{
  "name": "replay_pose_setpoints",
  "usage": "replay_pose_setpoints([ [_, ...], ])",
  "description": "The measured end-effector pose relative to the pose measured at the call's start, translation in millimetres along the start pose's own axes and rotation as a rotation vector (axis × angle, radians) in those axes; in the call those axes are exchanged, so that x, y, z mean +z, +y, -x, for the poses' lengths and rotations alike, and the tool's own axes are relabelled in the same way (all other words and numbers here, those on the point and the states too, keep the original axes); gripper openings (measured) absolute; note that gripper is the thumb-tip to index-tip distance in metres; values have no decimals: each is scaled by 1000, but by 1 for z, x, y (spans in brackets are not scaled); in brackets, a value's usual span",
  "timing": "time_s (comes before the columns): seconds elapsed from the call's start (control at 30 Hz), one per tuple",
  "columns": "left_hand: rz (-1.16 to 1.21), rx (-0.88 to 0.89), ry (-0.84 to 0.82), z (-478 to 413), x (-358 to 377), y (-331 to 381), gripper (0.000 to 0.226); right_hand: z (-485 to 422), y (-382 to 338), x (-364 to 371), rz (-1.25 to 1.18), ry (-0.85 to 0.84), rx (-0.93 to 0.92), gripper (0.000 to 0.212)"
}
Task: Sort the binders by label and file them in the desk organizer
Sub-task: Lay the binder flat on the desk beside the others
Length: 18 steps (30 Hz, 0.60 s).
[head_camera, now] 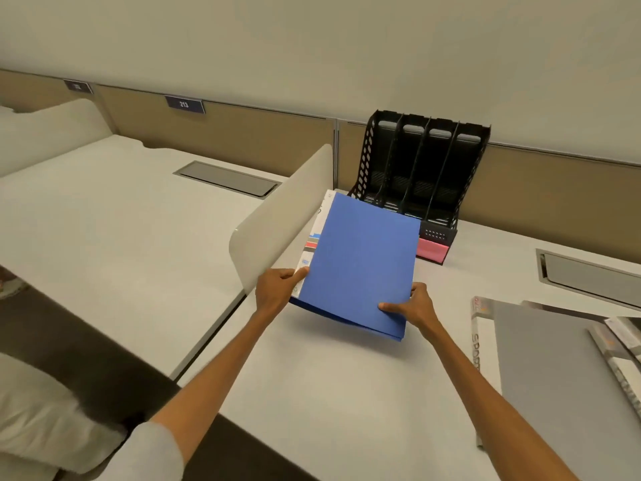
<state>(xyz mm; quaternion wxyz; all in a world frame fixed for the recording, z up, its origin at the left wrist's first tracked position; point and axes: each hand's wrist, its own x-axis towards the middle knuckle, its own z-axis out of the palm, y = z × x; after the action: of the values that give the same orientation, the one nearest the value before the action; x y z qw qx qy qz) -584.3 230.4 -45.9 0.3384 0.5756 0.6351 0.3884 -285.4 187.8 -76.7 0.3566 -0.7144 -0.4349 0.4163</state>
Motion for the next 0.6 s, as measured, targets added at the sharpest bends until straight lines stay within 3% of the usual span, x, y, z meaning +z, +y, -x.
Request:
replay_pose_setpoints([
  [0.27,-117,-200,34,-11,-36,-58,56,2,10,76,89,-44,15,88],
  [0.4,-140,-254,104,-13,-39,-68,40,2,15,99,163,-32,48,87],
  [0.6,-177,-301,193,-23,-36,-73,50,-4,9,110,282,-5,48,89],
])
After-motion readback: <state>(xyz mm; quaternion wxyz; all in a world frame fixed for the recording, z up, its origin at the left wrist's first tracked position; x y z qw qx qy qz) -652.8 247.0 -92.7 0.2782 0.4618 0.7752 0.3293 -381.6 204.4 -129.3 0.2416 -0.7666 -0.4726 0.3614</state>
